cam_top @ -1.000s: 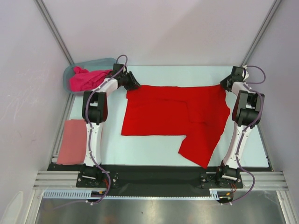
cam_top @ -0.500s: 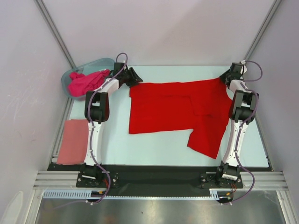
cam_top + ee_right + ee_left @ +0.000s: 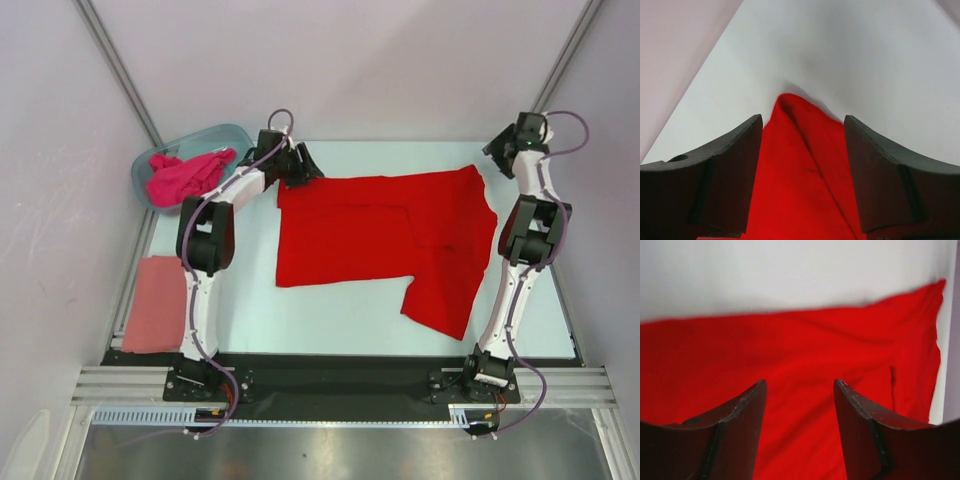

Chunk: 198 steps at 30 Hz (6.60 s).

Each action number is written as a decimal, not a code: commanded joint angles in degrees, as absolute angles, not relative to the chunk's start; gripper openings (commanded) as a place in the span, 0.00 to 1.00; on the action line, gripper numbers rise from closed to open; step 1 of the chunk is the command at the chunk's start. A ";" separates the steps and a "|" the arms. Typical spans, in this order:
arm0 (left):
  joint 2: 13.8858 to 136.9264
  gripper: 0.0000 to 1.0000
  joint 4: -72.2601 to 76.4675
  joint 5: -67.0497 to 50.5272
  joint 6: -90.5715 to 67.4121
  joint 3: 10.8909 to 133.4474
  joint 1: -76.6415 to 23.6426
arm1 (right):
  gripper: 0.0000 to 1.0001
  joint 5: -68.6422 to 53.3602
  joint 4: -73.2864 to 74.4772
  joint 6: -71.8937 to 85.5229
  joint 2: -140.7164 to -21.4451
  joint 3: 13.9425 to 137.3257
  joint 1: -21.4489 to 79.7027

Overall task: Fold and stack the t-shirts
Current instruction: Fold the tshirt

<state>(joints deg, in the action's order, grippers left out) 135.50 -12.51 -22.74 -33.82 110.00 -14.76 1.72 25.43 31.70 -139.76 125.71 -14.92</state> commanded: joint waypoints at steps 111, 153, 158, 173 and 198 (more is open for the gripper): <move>79.28 0.00 -28.12 -5.98 -41.22 39.90 -16.08 | 0.00 11.34 56.69 43.33 -64.16 44.20 -10.63; 118.03 0.00 -41.57 -3.08 -36.47 97.55 -11.95 | 0.00 -5.62 48.96 24.96 -115.39 108.71 -10.55; 120.75 0.00 -41.48 -3.25 -37.18 99.57 -11.87 | 0.00 -7.03 49.39 25.05 -119.09 112.67 -10.28; 122.08 0.00 -42.01 -0.97 -39.11 100.81 -10.55 | 0.00 -10.37 48.60 25.31 -124.63 117.59 -10.11; 124.98 0.13 -41.13 -2.99 -38.24 102.30 -9.14 | 0.01 -10.72 49.40 27.68 -129.37 122.96 -8.79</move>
